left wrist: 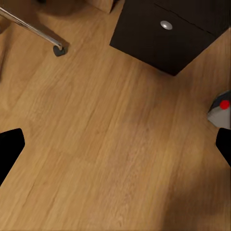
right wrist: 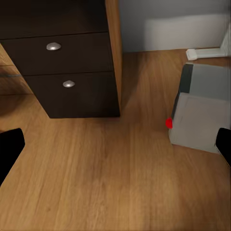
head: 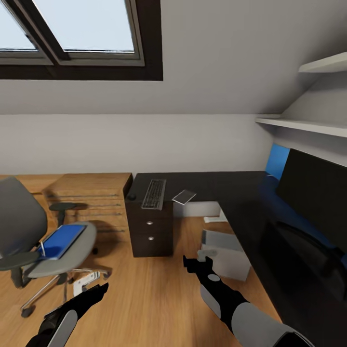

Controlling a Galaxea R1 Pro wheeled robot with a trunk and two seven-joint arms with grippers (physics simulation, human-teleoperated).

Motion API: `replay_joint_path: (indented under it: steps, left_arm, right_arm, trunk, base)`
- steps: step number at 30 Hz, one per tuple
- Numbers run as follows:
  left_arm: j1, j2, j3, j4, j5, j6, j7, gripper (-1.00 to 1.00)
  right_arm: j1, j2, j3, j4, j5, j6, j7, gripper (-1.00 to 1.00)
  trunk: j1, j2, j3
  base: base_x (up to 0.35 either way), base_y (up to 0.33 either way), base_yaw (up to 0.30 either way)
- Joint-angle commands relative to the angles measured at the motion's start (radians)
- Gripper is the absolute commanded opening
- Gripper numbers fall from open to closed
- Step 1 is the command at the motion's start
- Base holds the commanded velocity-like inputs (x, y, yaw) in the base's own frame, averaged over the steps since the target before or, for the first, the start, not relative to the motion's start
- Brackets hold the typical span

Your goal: In the bedroom, organize the workspace by keeping the computer under the desk, ensuring the monitor is on the desk, placing the keyboard on the desk next to the monitor, placing the mouse on the desk next to the keyboard, moving the folder from the swivel chair onto the desk next to the mouse, stacking the notebook on top of the folder with the pen on top of the notebook, and positioning the swivel chair next to the desk.

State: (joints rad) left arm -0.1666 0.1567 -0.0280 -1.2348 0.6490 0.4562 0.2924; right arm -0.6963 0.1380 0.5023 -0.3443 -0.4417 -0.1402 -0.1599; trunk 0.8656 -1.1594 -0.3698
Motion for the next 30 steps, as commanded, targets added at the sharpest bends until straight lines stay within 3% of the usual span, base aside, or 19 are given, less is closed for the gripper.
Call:
replay_joint_path:
  steps: [1, 9, 30]
  left_arm:
    - [0.000, 0.001, -0.003, -0.002, 0.011, 0.001, 0.010, 1.00]
    - [0.000, 0.001, -0.001, -0.002, 0.011, 0.001, 0.009, 1.00]
    - [0.000, 0.001, -0.015, -0.002, 0.009, 0.001, 0.010, 1.00]
  right_arm:
    - [-0.001, 0.000, 0.009, 0.001, -0.009, -0.006, -0.006, 1.00]
    - [0.000, 0.000, 0.010, 0.002, -0.009, -0.014, -0.006, 1.00]
    - [0.000, 0.000, 0.010, -0.001, -0.007, -0.015, -0.007, 1.00]
  trunk:
    - [0.001, -0.001, -0.001]
    - [0.001, -0.001, 0.000]
    - [0.001, -0.001, 0.000]
  base:
    - [0.318, 0.187, -0.258]
    - [0.306, 0.207, -0.175]
    - [0.307, 0.186, -0.004]
